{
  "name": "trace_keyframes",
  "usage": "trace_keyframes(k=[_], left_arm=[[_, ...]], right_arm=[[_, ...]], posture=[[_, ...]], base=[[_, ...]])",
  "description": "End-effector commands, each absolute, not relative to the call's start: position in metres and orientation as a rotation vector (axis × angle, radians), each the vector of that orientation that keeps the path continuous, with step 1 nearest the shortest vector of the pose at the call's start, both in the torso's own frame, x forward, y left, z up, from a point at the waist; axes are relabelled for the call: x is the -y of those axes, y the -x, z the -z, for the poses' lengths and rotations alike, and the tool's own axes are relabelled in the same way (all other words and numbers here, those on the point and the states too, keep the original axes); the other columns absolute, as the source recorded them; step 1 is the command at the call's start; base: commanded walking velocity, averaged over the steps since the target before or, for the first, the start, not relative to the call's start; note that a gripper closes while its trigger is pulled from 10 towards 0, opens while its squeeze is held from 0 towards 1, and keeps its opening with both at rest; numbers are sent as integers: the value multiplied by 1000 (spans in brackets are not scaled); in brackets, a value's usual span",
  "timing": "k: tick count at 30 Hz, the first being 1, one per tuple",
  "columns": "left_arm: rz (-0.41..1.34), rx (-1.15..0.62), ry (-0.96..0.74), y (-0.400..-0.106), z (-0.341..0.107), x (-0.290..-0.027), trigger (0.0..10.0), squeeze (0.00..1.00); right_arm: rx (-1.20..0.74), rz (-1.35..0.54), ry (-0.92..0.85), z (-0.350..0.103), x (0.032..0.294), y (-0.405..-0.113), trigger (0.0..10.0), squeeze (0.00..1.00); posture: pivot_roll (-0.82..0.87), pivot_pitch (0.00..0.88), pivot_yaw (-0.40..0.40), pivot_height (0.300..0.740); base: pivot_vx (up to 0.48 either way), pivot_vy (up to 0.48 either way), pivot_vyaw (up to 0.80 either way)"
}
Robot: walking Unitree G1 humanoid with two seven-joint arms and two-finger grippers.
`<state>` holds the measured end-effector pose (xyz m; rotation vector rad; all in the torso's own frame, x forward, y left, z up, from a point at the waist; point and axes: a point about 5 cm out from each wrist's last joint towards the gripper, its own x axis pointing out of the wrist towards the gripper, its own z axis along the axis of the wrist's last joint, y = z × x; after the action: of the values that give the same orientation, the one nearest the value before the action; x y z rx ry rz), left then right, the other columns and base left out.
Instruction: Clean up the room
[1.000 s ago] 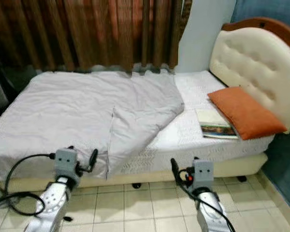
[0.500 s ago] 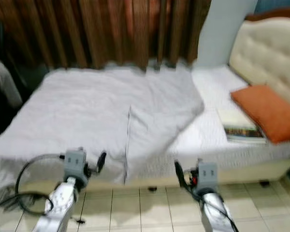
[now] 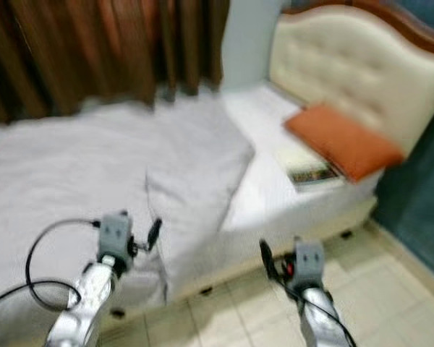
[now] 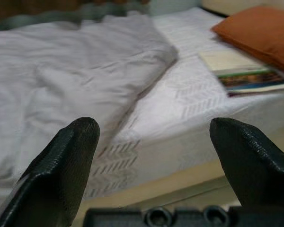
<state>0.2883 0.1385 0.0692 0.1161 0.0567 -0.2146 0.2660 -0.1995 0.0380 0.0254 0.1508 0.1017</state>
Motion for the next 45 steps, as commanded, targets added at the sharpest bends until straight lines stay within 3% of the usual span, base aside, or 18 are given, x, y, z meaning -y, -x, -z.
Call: trace_keyframes(k=[1, 14, 31, 36, 45], left_arm=[[190, -73, -125, -287, -66, -148, 10000, 0], [150, -99, -117, -282, -59, -145, 10000, 0], [106, -126, -133, -282, -54, -150, 10000, 0], [91, -145, -140, -282, -51, -151, 10000, 0], [73, -129, -105, -282, -53, -151, 10000, 0]], right_arm=[[-145, -112, -38, -40, 194, -269, 10000, 0], [-162, -182, -18, -37, 187, -267, 10000, 0], [-184, -228, 11, -36, 186, -266, 10000, 0], [-180, -237, -8, -36, 184, -265, 10000, 0], [-187, -258, -11, -36, 182, -264, 10000, 0]], posture=[[-71, 0, 0, 740], [-71, 0, -10, 740], [-74, 0, -18, 740], [-75, 0, -19, 740], [-82, 5, -18, 740]], base=[[480, 0, -800], [165, -175, -62], [298, -366, 572], [0, 0, 210], [480, 0, 67]])
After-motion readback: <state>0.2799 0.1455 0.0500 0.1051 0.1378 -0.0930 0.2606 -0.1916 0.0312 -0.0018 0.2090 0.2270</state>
